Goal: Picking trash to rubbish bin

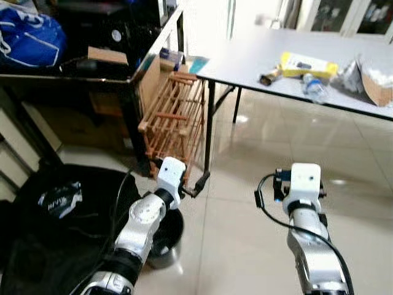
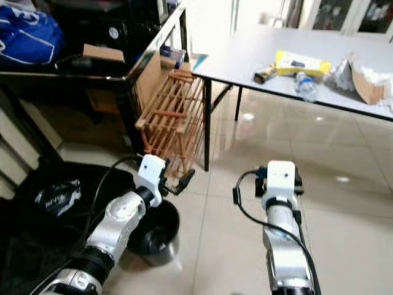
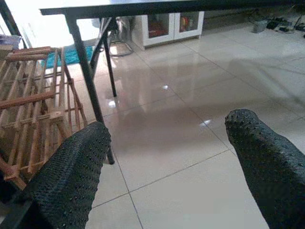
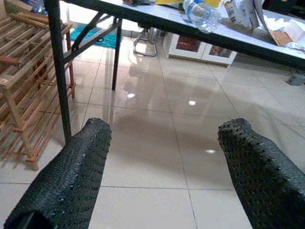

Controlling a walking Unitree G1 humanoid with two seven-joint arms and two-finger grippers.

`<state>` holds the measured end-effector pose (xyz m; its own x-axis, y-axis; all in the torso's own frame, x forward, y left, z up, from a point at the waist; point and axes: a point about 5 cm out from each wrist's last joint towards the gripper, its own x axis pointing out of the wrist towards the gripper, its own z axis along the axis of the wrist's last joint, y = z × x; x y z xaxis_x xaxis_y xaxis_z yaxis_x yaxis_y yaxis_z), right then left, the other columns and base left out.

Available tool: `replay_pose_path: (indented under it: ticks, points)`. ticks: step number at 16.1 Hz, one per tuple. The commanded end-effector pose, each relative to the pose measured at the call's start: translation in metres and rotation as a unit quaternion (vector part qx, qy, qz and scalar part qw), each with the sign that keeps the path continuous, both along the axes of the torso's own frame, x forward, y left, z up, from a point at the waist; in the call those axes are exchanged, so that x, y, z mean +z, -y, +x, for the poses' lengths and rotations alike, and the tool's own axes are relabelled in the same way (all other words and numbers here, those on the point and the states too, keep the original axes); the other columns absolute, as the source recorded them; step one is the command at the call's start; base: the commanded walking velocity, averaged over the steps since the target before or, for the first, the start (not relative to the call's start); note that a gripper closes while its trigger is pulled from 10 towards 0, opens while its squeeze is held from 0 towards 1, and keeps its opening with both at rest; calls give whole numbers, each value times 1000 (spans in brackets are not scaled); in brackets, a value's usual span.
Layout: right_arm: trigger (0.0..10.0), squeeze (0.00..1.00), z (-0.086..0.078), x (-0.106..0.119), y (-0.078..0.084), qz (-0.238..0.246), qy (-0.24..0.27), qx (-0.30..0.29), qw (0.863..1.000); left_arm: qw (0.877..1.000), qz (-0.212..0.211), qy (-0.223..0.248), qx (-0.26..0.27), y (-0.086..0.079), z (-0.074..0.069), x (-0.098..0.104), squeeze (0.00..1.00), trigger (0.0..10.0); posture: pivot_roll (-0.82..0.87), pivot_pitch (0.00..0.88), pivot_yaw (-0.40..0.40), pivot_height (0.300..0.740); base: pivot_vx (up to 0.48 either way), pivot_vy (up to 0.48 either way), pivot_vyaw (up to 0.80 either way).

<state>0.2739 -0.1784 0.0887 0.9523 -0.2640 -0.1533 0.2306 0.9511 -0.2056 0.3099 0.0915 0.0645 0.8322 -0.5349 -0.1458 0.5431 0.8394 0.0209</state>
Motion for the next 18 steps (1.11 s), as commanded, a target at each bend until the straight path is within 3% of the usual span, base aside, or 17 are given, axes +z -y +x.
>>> replay_pose_path:
  ticks: [1, 18]
  points:
    - [10000, 0, 0, 0, 5, 3, -2, -7, 1000, 1000, 2, 7, -10, 7, 1, 3, 0, 10000, -126, 48, 49, 740, 0, -431, 0]
    - [10000, 0, 10, 7, 1, -5, 13, 7, 1000, 1000, -1, 15, -1, 8, 9, 7, 0, 10000, -123, 21, 40, 740, 0, -429, 0]
